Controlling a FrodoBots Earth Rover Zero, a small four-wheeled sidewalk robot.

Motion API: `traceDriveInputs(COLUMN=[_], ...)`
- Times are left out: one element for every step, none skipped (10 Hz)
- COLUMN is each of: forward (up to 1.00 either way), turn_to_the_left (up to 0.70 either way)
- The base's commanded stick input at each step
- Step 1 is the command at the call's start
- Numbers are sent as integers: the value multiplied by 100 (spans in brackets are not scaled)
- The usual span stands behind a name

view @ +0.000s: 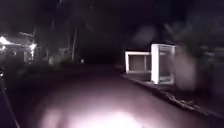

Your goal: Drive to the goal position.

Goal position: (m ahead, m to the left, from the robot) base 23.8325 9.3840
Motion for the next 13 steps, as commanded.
traceDriveInputs(forward=[50,50,50,50,50,50,50,50,50,50,50,50,50], turn_to_the_left=[0,0,0,0,0,0,0,0,39,50,46,1,0])
